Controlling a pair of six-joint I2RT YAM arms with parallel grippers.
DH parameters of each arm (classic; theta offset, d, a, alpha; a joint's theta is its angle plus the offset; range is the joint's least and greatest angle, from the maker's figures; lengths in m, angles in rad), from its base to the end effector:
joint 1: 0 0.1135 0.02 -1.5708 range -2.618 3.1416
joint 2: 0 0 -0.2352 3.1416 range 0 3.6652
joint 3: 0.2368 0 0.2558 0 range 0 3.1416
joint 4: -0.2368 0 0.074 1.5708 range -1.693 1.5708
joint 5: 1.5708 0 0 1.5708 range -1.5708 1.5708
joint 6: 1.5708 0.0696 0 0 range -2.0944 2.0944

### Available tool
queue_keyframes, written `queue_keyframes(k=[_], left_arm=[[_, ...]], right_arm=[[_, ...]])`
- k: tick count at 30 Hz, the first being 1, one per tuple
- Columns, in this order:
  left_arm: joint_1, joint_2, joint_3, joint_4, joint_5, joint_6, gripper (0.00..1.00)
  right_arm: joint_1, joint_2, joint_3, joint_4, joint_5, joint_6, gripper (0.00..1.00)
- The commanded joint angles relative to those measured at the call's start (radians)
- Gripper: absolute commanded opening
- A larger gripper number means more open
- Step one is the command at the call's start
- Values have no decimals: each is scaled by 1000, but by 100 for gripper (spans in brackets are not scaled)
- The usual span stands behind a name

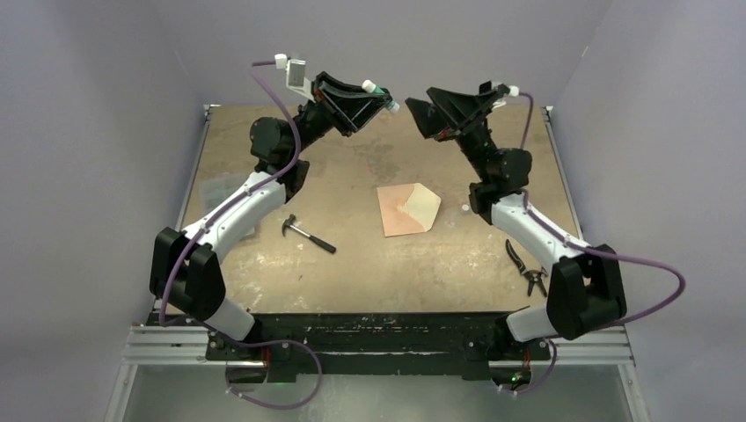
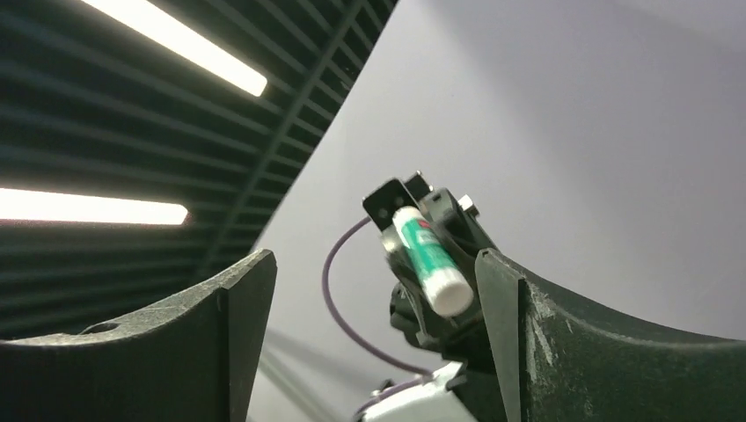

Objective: Place the letter into the envelope and seal it

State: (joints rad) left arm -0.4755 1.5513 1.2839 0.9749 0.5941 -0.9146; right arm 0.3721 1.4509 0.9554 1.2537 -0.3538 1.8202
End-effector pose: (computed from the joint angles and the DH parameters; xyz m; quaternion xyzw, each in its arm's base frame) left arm 0.3122 -0.2046 0.4264 0.1723 0.4483 -0.6503 0.5886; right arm 0.3082 0.1462 0.3773 0.1366 0.3985 0.8361 0.3514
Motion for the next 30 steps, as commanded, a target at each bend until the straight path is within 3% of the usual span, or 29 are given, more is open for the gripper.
queue_keyframes(k=[1,4,9,13,20,30], left_arm=[[8,-29,33,180,22,-22,0],[8,-15,55,218,30,-69,0],[8,-15,77,195,15,-154,0],[7,-19,98,111,-15,-238,0],[6,-22,124,-5,-8,-261,0],[6,-20,126,-15,-14,-258,0]], right_arm=[[-3,-86,118,-150,-47,-414,86],[-1,-130,150,-299,-75,-614,87],[-2,-159,136,-346,-121,-905,86],[-1,-139,184,-368,-209,-1041,77],[-1,-70,325,-399,-314,-1052,55],[-1,-65,299,-293,-343,-1021,58]])
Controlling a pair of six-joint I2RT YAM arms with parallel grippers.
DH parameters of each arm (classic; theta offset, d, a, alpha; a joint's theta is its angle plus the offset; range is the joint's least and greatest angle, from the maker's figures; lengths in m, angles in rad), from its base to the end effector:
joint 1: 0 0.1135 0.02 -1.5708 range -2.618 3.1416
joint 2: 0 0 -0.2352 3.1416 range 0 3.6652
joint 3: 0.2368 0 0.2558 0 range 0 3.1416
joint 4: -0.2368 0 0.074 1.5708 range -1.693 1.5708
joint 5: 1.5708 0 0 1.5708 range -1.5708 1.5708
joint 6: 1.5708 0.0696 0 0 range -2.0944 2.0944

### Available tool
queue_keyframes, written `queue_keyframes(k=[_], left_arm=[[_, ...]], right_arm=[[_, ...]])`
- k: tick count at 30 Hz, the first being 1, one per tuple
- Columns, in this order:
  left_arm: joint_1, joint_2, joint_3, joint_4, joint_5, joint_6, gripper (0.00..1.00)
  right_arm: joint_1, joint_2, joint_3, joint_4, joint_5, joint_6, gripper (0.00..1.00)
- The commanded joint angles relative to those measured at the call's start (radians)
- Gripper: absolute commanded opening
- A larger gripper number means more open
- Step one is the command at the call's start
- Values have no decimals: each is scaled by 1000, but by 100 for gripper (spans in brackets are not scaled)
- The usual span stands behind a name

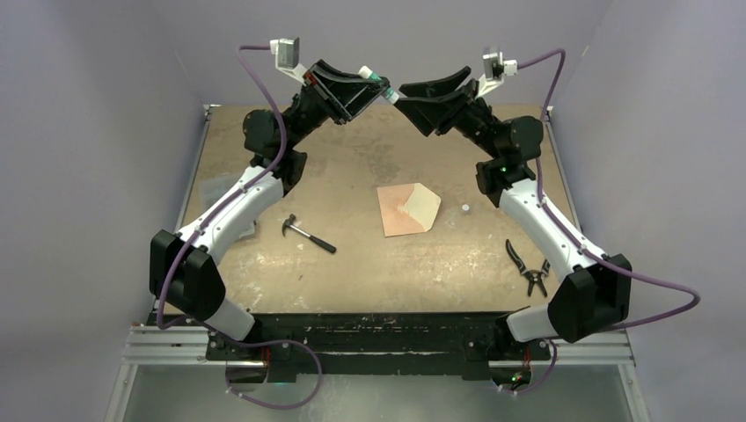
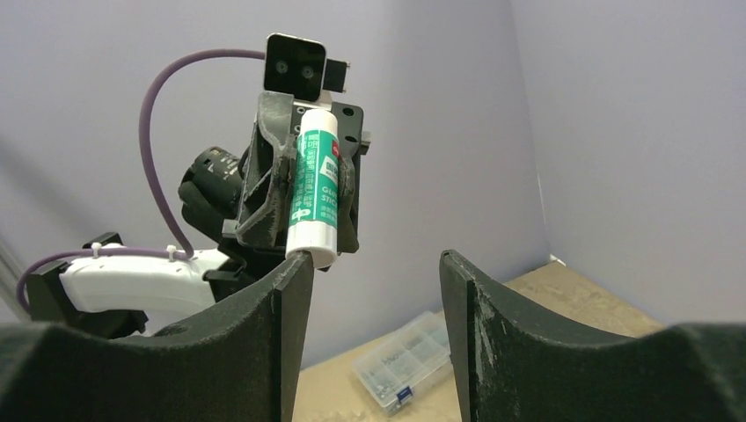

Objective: Place the letter into the envelope and seal it

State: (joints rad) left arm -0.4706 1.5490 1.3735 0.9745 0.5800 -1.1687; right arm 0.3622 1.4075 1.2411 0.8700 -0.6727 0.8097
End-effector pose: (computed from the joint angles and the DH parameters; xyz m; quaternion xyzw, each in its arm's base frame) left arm 0.3057 -0.1983 0.4591 0.1256 0.4295 -0.7223 0.5272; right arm 0.2978 0.1592 0.4467 -0.2040 0.4532 0.5892 0.6370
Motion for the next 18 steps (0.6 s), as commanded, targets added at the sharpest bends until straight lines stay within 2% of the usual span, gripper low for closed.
queue_keyframes(k=[1,4,6,11,14,15,18], left_arm=[[1,-17,35,-13,1,-7,0],[1,-10,33,14,10,-21,0],[1,-4,28,45,21,-32,0],[0,25,26,133,48,-77,0],[-2,37,25,160,52,-92,0],[-2,38,24,163,52,-90,0],[-3,36,22,164,50,-60,0]], right_arm=[[9,-25,4,109,-12,-3,58],[9,-17,-12,179,40,86,52],[8,15,-11,269,45,208,45],[8,141,24,591,36,594,21],[9,189,67,617,49,733,3],[9,195,69,604,63,769,0],[10,207,44,568,106,902,0]])
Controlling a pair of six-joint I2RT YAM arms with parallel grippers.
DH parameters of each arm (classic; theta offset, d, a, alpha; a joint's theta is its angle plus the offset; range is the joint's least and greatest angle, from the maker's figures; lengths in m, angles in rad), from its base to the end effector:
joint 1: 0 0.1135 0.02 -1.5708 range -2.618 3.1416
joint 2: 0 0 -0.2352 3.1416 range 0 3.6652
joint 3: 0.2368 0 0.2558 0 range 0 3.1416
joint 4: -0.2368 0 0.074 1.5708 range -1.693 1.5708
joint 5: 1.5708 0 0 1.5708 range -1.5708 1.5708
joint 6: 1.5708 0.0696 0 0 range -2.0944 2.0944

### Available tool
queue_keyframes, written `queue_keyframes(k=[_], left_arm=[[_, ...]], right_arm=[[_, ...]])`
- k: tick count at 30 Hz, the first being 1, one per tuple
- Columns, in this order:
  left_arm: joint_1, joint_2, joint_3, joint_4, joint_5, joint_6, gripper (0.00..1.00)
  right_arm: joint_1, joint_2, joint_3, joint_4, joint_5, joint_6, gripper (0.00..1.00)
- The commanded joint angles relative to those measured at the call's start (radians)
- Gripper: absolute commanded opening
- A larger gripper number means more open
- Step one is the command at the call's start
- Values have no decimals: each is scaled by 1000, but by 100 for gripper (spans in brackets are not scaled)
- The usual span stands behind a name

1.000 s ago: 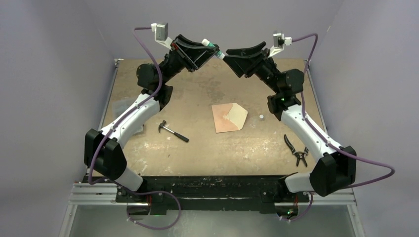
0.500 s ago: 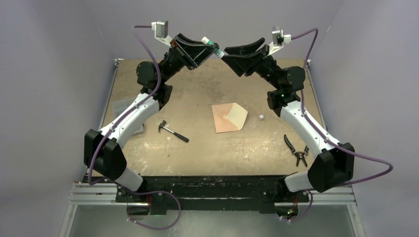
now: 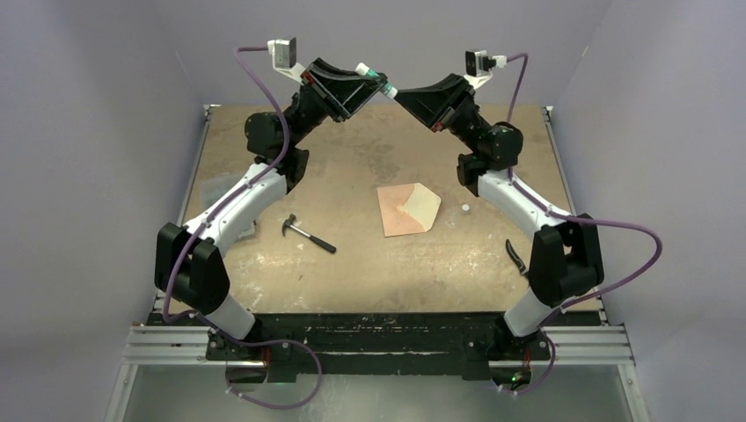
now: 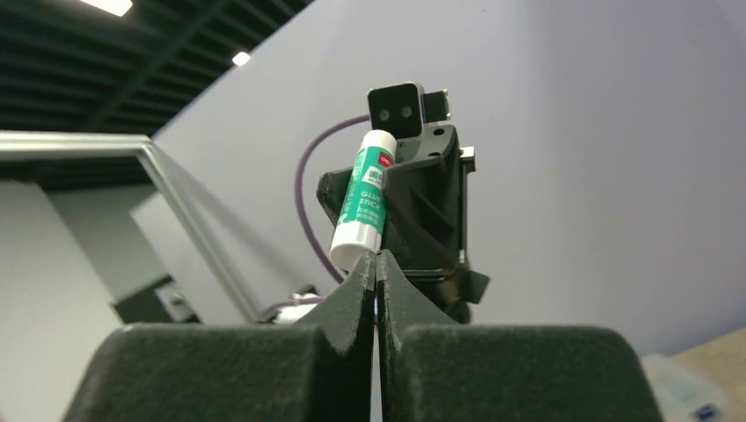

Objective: Place the letter into the envelope and seal it

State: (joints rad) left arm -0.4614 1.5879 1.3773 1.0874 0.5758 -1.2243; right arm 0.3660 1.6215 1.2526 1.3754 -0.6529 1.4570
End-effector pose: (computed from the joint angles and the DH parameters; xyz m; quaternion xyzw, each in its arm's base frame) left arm 0.3094 -0.1962 0.4571 0.1264 0.4020 -0.7374 0.5278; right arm 0.3160 0.1664 0.4239 -0.1265 0.3852 0.7738 0.4867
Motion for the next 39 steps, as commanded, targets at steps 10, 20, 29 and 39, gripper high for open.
queue_keyframes(k=[10,20,29,39], left_arm=[[-11,-43,57,-174,-84,184,0],[-11,6,60,-132,-74,82,0],[-13,4,42,-103,-70,54,0],[-14,0,36,-84,-58,52,0]], right_arm=[[6,-99,-115,-66,109,83,45],[7,-138,-140,-111,105,-127,76],[7,-111,-67,-193,121,-113,62],[6,-77,-5,-240,137,-67,43]])
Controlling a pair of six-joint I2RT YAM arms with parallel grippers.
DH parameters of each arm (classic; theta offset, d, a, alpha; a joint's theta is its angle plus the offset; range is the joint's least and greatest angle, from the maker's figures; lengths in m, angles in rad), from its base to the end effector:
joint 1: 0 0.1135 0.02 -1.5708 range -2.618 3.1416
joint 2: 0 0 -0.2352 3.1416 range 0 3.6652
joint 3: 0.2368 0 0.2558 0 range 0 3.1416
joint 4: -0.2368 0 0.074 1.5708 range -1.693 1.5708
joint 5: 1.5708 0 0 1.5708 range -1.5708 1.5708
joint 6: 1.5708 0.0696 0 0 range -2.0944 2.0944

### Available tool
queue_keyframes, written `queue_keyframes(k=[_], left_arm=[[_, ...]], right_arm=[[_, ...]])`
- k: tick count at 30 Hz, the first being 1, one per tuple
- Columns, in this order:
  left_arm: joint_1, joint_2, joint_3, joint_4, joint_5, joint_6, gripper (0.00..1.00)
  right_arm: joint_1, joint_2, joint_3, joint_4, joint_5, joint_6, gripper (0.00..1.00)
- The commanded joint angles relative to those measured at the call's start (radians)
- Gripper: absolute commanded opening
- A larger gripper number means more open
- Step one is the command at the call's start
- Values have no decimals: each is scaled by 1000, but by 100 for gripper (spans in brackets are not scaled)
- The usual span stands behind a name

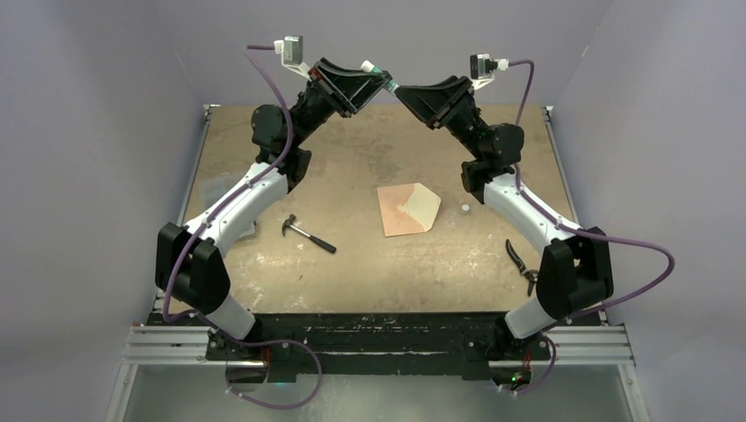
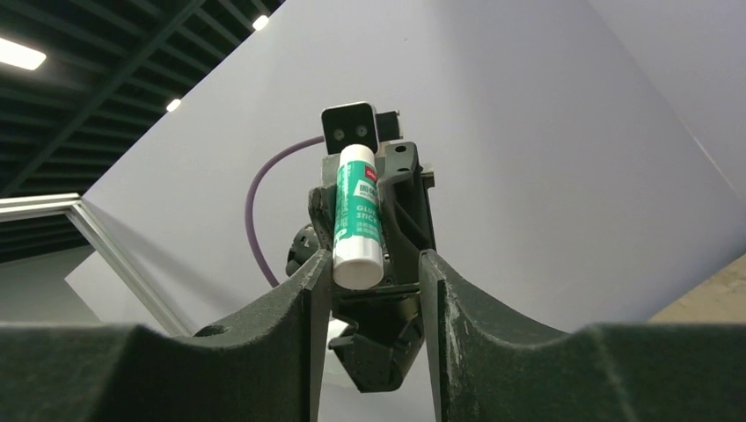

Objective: Place the letter into the envelope and seal it

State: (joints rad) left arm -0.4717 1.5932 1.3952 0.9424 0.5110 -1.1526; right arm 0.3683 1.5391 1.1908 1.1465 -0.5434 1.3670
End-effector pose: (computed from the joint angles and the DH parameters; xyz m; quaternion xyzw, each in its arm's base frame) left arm 0.3230 -0.2030 0.4498 0.0885 0.4435 -0.7129 0.5359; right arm 0.3229 0.1632 0.4158 -0.0444 0.4377 0.7461 0.4999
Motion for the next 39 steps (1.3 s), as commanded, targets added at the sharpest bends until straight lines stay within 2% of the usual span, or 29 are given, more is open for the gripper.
queue_keyframes(k=[1,6,10,12,15,16,18,21,24,25,28,29,30,33,37,39], left_arm=[[-4,-6,17,64,7,-23,0],[-4,-2,6,126,18,-60,0],[-4,-11,2,162,20,-62,0],[-4,-16,0,175,24,-57,0],[-4,-21,-24,241,30,-53,0],[-4,-23,-40,289,33,-48,0],[-4,-30,-71,370,46,-6,0],[-4,-32,-75,416,98,66,0],[-4,-26,-53,404,122,89,0],[-4,-24,-48,379,114,89,0],[-4,-30,-34,243,78,107,0],[-4,-37,-35,195,58,117,0],[-4,-42,-41,153,34,126,0],[-5,-30,-48,87,-4,95,0],[-5,-8,-31,14,-9,39,0],[-5,2,-7,-39,3,11,0]], right_arm=[[4,12,70,-30,28,27,40],[4,38,86,-127,40,72,26],[4,51,72,-224,46,112,20],[4,61,41,-235,40,189,13],[4,102,-8,-66,0,405,1],[7,117,-23,3,-7,497,0],[12,151,-56,206,11,690,0],[30,174,-104,401,106,974,0],[44,173,-147,529,230,1098,0],[44,164,-157,531,241,1085,5],[26,134,-163,470,188,902,59],[17,129,-153,437,144,813,72],[14,128,-142,413,105,719,82],[13,108,-143,364,22,434,87],[13,60,-178,373,-55,198,88],[12,18,-170,267,-81,29,88]])
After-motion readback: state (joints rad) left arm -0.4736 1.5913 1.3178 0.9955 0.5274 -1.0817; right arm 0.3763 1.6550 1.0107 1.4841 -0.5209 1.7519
